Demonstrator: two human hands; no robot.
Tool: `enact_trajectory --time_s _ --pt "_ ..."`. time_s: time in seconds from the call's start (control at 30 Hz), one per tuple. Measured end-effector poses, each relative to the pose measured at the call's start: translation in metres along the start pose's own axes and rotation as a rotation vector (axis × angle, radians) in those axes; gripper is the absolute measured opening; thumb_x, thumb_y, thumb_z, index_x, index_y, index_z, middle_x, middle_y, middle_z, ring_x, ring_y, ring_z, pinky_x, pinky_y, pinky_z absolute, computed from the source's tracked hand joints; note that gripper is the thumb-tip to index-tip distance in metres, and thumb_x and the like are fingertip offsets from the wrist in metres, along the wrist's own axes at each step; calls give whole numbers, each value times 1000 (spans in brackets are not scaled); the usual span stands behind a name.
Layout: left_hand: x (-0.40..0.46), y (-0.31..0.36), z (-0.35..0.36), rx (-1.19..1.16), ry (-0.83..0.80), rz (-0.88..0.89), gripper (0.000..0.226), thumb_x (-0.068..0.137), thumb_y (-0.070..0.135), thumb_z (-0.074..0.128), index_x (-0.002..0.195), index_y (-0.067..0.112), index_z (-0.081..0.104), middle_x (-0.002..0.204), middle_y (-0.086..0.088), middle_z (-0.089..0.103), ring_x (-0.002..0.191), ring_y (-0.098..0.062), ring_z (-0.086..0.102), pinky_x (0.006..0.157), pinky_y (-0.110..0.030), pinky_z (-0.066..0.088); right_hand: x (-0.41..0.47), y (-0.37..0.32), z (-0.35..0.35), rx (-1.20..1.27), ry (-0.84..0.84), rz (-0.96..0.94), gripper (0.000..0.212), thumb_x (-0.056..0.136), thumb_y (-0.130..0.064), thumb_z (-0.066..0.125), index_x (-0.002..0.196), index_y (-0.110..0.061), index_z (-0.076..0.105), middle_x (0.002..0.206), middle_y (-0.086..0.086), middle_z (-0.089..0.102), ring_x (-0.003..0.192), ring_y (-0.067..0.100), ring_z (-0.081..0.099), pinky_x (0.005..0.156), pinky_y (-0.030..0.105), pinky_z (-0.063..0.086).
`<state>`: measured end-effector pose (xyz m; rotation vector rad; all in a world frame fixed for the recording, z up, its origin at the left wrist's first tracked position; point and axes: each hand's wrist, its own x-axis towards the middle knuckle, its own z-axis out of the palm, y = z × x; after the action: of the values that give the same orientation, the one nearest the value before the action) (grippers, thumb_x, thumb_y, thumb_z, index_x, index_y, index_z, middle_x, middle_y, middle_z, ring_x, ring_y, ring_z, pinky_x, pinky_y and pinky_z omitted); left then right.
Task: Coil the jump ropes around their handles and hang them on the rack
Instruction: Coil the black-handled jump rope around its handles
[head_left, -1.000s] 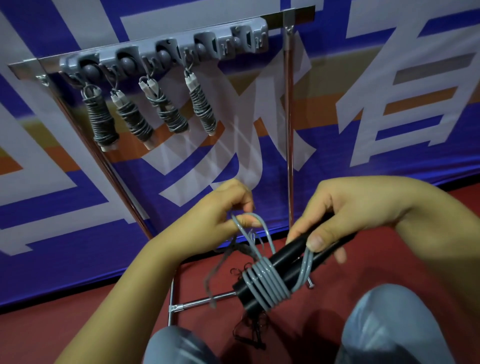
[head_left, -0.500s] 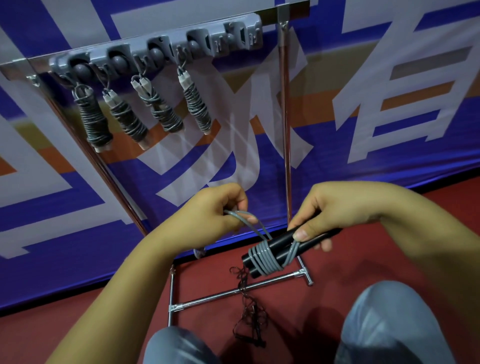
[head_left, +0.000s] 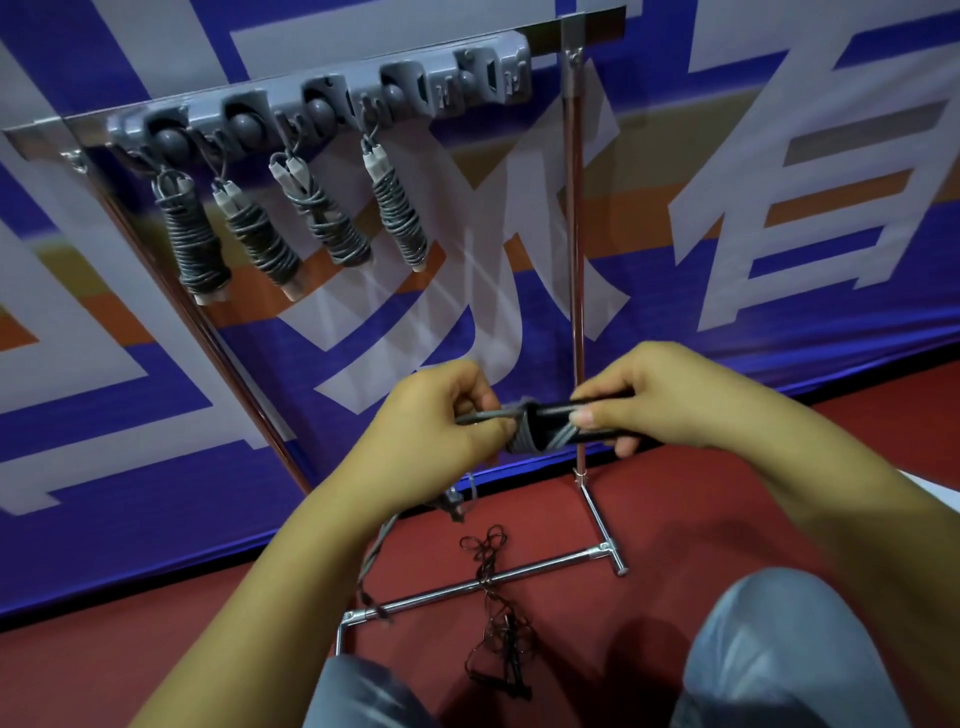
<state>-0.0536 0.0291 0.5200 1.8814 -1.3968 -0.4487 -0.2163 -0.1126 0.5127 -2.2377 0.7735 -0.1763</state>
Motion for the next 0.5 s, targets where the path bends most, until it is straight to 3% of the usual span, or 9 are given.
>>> enact_trajectory --time_s 0.07,0.2,0.33,0.5 --pt "-2 2 3 -70 46 -19 19 84 15 70 74 10 54 59 -3 68 55 -33 58 52 -35 47 0 1 -2 101 114 -27 8 87 -28 67 92 -32 72 62 -9 70 54 -1 65 55 13 45" --pt "-6 6 7 -402 119 -76 23 87 21 67 74 9 52 60 -5 67 49 -19 35 46 -25 31 1 1 2 425 287 -85 13 84 -20 70 94 -27 72 77 -4 74 61 11 70 70 22 56" --pt "-6 7 14 -756 44 -66 30 90 35 57 81 7 52 64 -7 67 41 -10 24 45 -23 18 -1 -2 12 600 401 -148 20 83 -15 70 101 -22 71 81 -6 75 62 15 71 69 23 57" --pt "-6 7 19 -1038 -146 -221 29 82 36 55 74 9 57 48 -3 57 28 -3 23 34 -15 18 -10 -10 17 673 449 -238 21 81 -16 71 89 -36 69 82 -9 75 65 18 72 70 23 57"
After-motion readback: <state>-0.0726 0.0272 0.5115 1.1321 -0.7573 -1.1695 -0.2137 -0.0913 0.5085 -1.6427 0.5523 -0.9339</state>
